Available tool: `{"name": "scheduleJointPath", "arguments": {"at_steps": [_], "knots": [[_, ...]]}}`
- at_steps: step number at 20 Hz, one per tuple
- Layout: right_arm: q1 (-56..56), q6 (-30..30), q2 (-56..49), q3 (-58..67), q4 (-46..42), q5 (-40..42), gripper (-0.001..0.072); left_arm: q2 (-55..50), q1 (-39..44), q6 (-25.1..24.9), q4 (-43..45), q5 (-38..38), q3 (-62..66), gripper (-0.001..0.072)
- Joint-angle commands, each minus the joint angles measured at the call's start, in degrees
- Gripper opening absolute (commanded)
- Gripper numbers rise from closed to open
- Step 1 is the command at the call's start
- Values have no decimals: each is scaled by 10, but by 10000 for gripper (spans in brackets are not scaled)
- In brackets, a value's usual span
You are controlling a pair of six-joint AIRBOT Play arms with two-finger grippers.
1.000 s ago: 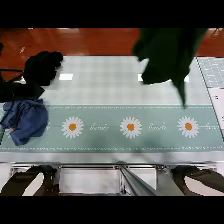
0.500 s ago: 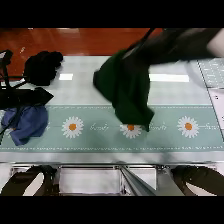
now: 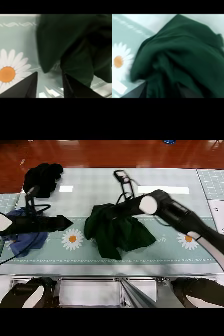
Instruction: Fold the shirts.
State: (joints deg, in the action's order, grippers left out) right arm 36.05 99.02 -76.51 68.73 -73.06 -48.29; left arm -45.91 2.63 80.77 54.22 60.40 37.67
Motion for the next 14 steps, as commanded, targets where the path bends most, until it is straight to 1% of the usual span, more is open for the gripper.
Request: {"name": "scheduleJointPath", "arguments": {"at_steps": [1, 2, 3, 4, 5, 6, 7, 9, 10, 11, 13, 14], "knots": [[-118, -2, 46, 8, -92, -108, 412, -14, 17, -6, -22, -23, -20, 422], [-181, 5, 82, 5, -136, -146, 412, -17, 12, -6, -21, -24, -21, 423], [-248, 24, 119, -3, -145, -172, 412, -23, 9, -6, -22, -24, -21, 423], [-323, 26, 166, -26, -127, -176, 411, -33, 7, -6, -22, -24, -21, 423], [-387, 24, 213, -65, -106, -152, 411, -49, 7, -6, -24, -23, -21, 422], [-451, 9, 260, -118, -66, -125, 410, -73, 7, -6, -29, -24, -21, 422], [-505, -26, 295, -169, -15, -120, 405, -105, 7, -6, -38, -24, -21, 422], [-595, -111, 342, -274, 99, -144, 405, -180, 7, -13, -79, -24, -21, 421], [-630, -139, 355, -324, 142, -154, 405, -217, 7, -39, -112, -24, -21, 421], [-652, -156, 365, -364, 173, -156, 405, -256, 8, -75, -165, -24, -21, 421], [-666, -176, 377, -431, 210, -161, 405, -313, 21, -151, -268, -36, -21, 422], [-664, -181, 377, -454, 219, -168, 405, -336, 31, -163, -304, -53, -20, 422]]}}
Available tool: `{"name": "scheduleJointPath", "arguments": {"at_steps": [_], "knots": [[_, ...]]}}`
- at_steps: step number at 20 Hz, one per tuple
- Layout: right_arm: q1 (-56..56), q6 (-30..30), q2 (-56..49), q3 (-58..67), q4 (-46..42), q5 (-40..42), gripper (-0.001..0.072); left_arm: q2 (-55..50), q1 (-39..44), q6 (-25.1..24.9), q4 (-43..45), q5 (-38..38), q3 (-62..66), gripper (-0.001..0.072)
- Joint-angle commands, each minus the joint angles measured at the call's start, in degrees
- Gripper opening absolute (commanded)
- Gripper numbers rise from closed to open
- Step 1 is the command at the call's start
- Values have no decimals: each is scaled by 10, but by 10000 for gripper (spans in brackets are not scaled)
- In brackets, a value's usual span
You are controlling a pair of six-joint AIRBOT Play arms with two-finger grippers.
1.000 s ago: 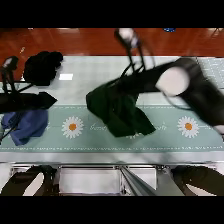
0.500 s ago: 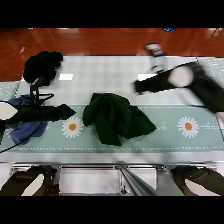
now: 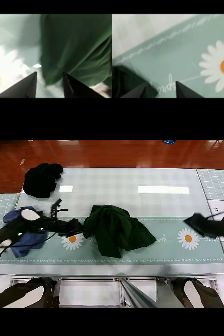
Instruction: Fold the shirts.
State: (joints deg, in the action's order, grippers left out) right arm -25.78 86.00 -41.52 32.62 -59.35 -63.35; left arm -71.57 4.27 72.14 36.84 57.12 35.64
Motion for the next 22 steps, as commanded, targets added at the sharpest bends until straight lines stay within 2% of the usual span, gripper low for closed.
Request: {"name": "scheduleJointPath", "arguments": {"at_steps": [1, 2, 4, 7, 9, 13, 16, 19, 22], "knots": [[-37, -55, 28, -113, 85, -26, 405, -95, 23, -95, -159, -32, 0, 421], [-26, -58, 28, -129, 84, -35, 405, -106, 29, -121, -177, -35, 4, 398], [8, -57, 28, -159, 85, -50, 405, -111, 31, -154, -178, -25, 15, 27], [80, -31, 28, -188, 130, -32, 405, -108, 26, -160, -176, -5, 38, 21], [146, -11, 24, -193, 200, 36, 405, -108, 24, -160, -176, -3, 45, 21], [293, 8, -64, -193, 233, 120, 405, -108, 24, -160, -173, 2, 46, 21], [349, -38, -137, -191, 306, 167, 405, -108, 24, -160, -172, 3, 46, 21], [358, -103, -180, -189, 391, 189, 405, -108, 25, -160, -172, 3, 46, 21], [358, -116, -226, -156, 398, 214, 405, -108, 28, -160, -172, 3, 46, 21]]}}
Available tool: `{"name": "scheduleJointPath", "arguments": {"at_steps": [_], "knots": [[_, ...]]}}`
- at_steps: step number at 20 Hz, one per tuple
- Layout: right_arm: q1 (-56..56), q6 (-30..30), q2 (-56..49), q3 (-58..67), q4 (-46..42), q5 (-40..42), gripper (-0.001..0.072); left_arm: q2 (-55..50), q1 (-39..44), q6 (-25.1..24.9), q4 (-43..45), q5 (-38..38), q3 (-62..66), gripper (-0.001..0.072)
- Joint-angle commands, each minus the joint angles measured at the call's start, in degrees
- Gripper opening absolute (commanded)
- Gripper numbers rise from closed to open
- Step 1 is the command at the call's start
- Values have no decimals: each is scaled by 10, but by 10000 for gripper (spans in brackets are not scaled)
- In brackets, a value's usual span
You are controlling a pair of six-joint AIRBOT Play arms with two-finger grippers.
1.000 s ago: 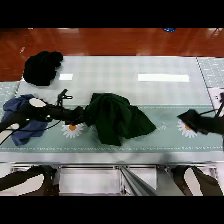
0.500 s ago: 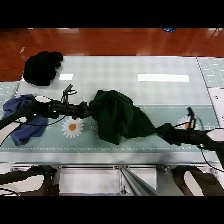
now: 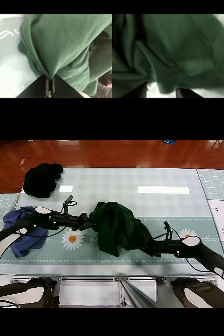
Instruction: Fold the shirts.
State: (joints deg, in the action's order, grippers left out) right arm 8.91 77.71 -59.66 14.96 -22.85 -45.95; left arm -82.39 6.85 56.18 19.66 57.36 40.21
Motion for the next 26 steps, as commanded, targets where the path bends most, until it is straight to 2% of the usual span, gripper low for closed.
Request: {"name": "scheduleJointPath", "arguments": {"at_steps": [1, 3, 4, 7, 9, 11, 13, 17, 21, 23, 26], "knots": [[11, -36, -63, 40, 33, 47, 389, 0, 3, 0, 0, 1, 0, 21], [11, -55, -94, 93, 34, 43, 181, 0, 2, 0, -1, 8, 1, 21], [8, -77, -100, 125, 33, 33, 36, 0, -4, -1, -1, 26, 8, 21], [-28, -102, -83, 250, -10, -27, 26, 26, -52, 0, -1, 111, 68, 20], [-73, -63, -58, 366, -86, -61, 26, 67, -102, 11, -1, 161, 142, 20], [-115, -12, -35, 506, -168, -83, 26, 115, -153, 50, -1, 167, 236, 20], [-144, 14, -20, 652, -228, -119, 26, 159, -199, 80, -1, 164, 347, 20], [-151, 31, 21, 889, -323, -210, 26, 232, -263, 101, 0, 158, 534, 20], [-152, 34, 109, 958, -391, -240, 26, 316, -304, 101, 4, 163, 607, 20], [-152, 54, 155, 958, -463, -256, 26, 358, -312, 104, 86, 189, 607, 20], [-152, 95, 208, 958, -576, -317, 27, 411, -310, 177, 226, 211, 605, 20]]}}
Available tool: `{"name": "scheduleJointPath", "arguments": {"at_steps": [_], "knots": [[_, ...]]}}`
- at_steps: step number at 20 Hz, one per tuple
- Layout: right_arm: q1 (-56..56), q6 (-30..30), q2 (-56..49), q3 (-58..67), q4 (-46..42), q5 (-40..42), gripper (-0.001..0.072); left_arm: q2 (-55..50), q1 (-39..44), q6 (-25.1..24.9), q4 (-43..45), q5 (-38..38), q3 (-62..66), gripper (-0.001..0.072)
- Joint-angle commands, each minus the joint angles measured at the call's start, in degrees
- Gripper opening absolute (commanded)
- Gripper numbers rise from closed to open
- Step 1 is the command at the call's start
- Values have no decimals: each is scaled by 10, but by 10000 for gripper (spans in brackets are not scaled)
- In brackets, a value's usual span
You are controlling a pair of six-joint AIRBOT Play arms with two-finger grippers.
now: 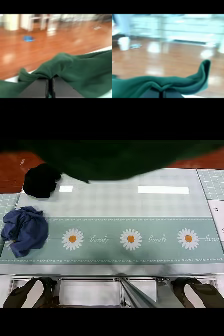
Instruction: Fold the shirts.
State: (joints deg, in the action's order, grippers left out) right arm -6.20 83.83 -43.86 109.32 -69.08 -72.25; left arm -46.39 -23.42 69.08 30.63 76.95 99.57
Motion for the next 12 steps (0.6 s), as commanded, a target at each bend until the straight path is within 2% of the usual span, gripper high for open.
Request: {"name": "scheduleJointPath", "arguments": {"at_steps": [1, 4, 7, 10, 12], "knots": [[-1, 34, 61, 14, -124, -79, 26, 71, -1, 52, 134, 7, 12, 20], [-1, 44, 88, 2, -136, -148, 26, 116, 41, 52, 176, 13, 12, 20], [-1, 53, 111, -72, -138, -171, 26, 118, 88, 63, 179, 53, -12, 20], [-1, 57, 119, -197, -126, -173, 26, 118, 118, 61, 178, 65, -132, 21], [-1, 53, 118, -299, -120, -129, 25, 113, 132, 34, 178, 52, -246, 21]]}}
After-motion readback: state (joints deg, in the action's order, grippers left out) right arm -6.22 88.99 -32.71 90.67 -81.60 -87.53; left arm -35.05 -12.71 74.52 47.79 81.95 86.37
